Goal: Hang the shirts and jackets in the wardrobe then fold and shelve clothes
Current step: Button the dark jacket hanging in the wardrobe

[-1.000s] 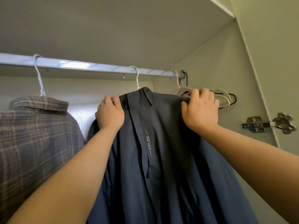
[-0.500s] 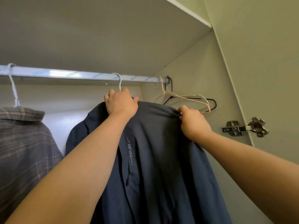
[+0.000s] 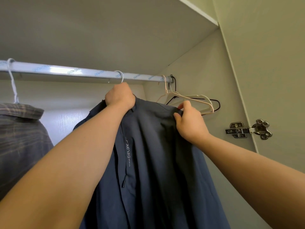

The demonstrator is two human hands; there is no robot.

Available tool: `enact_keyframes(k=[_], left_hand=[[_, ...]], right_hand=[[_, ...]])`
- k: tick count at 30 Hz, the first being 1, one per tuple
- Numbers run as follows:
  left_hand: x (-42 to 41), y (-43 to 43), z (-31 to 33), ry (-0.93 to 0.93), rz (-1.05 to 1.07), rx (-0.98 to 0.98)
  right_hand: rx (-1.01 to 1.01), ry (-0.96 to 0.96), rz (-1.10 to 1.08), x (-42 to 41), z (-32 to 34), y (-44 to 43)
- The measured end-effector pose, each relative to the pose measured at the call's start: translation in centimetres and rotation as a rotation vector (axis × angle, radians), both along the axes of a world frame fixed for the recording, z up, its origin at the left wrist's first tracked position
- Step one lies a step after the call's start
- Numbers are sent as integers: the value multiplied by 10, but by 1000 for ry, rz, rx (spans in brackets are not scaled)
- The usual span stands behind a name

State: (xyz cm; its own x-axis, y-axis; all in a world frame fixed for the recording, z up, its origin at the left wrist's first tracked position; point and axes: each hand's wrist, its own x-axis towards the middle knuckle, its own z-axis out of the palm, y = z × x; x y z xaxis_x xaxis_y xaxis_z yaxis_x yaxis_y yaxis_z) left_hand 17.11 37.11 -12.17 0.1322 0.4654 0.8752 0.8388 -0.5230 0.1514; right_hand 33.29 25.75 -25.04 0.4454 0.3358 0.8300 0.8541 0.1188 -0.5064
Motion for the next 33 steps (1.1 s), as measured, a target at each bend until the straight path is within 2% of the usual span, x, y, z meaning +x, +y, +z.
enact_keyframes(k=[4, 8, 11, 13, 16, 17, 19, 22, 27, 29, 30, 32, 33], left_hand=[[4, 3, -3, -91, 47, -45], [5, -4, 3, -140, -59, -174], [-2, -8, 10, -198, -291, -289], [-3, -13, 8, -257, -556, -397], [1, -18, -8, -263, -745, -352], [4, -16, -14, -232, -727, -289], [8, -16, -27, -85, -563, -157], [9, -15, -34, 112, -357, -38], [2, 6, -21, 101, -330, -48], [1, 9, -21, 94, -342, -70], [1, 10, -22, 91, -344, -69], [1, 12, -22, 89, -340, -65], [1, 12, -21, 83, -337, -68]], right_hand=[[14, -48, -48, 3, -12, -7], [-75, -64, -70, 4, -22, -11], [-94, -69, -102, 5, -15, -14], [-135, -101, -147, 6, -9, -16], [-181, -145, -178, 6, -5, -18], [-188, -152, -178, 6, -5, -19], [-196, -145, -154, 6, -6, -19], [-200, -59, -22, 13, -6, -18], [-147, 401, 327, 35, 8, -17], [-174, 448, 350, 40, 12, -16], [-224, 364, 292, 41, 14, -16], [-353, -18, 8, 46, 19, -17], [-348, -190, -107, 47, 21, -16]])
